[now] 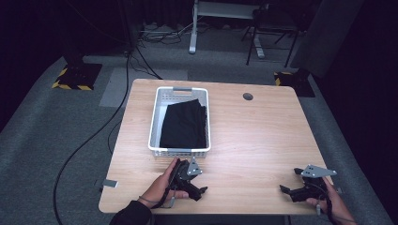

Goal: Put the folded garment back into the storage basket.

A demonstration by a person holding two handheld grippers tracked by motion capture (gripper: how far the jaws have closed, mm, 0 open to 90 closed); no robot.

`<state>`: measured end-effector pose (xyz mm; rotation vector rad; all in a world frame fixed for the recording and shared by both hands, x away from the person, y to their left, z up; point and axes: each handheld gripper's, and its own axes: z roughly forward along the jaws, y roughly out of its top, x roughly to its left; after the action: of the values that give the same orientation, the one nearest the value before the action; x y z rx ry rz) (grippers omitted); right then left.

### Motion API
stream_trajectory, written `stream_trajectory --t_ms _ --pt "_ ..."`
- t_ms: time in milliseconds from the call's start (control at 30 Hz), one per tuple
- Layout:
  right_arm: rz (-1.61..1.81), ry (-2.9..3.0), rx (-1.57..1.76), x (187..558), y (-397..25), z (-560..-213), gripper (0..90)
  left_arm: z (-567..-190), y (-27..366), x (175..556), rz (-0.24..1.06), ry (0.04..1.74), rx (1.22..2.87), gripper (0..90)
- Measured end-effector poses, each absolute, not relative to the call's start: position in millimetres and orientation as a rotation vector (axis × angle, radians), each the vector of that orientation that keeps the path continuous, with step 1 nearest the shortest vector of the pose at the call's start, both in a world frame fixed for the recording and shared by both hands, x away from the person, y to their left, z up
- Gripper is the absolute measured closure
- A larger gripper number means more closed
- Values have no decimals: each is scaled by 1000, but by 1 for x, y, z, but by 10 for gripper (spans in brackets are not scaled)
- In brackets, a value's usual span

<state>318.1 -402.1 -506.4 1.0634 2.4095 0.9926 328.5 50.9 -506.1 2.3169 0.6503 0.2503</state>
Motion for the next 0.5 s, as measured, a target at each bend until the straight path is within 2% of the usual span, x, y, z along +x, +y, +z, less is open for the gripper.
stream_trajectory --t_ms 500 --pt "988 2393 1104 321 -420 -506 4 -506 51 329 249 649 2318 19"
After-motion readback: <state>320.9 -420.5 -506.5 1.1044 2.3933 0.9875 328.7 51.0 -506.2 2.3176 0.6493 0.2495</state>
